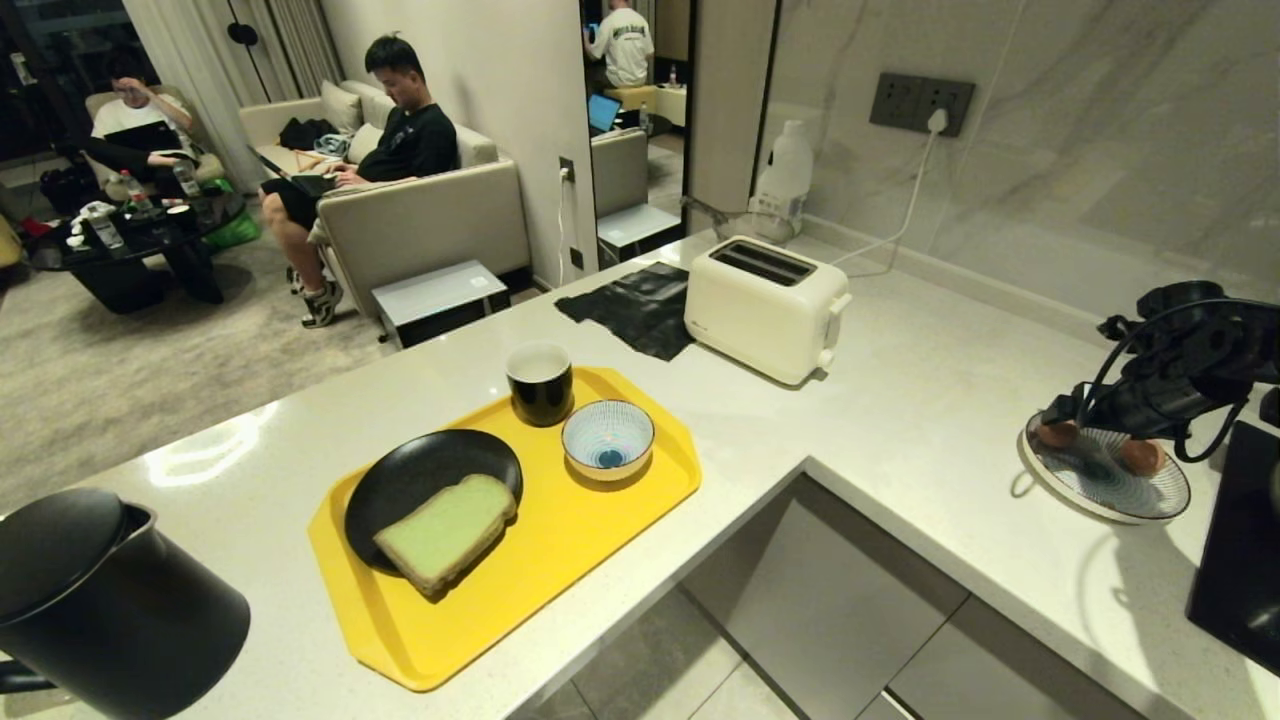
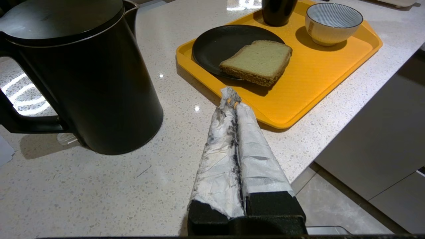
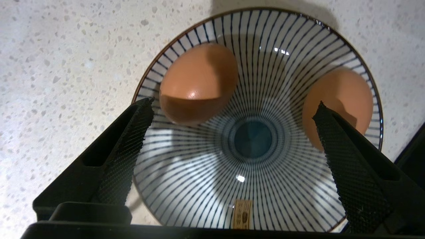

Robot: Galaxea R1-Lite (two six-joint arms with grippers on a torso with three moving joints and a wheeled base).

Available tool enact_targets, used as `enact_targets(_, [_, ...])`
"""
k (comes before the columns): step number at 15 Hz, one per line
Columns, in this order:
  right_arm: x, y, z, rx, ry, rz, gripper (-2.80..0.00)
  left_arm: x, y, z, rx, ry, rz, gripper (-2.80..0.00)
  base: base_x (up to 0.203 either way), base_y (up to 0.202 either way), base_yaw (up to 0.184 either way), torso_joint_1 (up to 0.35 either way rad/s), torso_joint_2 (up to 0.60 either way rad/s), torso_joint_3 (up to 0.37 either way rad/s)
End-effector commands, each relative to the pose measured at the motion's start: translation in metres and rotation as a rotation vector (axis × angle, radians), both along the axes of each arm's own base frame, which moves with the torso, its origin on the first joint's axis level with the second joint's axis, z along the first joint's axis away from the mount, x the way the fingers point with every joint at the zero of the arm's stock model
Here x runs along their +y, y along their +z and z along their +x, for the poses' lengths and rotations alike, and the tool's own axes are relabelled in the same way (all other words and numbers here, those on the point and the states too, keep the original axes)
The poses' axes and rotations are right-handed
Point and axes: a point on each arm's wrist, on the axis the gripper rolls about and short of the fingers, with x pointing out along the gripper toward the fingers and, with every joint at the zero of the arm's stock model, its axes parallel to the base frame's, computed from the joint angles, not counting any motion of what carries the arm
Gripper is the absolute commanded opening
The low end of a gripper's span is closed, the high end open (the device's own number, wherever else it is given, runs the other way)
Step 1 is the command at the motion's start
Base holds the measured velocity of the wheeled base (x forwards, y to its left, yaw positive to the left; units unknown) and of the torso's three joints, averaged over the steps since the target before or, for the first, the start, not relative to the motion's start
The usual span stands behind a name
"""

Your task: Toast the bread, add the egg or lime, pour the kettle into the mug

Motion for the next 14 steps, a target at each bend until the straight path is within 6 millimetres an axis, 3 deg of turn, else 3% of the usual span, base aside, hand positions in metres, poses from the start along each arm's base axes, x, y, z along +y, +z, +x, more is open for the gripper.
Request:
enact_targets(1, [0.001,-0.007,0.005,0.001,0.003,-0.009,0.0,0.0,0.0,0.0,-0.003,0.0,0.0,-2.8,0.0,0.0,0.0,0.0,0.0,0.0])
enact_targets(14, [-0.001,-0.018,0.013,-0.014,0.003,-0.052,0.0,0.0,0.0,0.0,-0.003,0.0,0.0,-2.8,0.0,0.0,0.0,0.0,0.0,0.0])
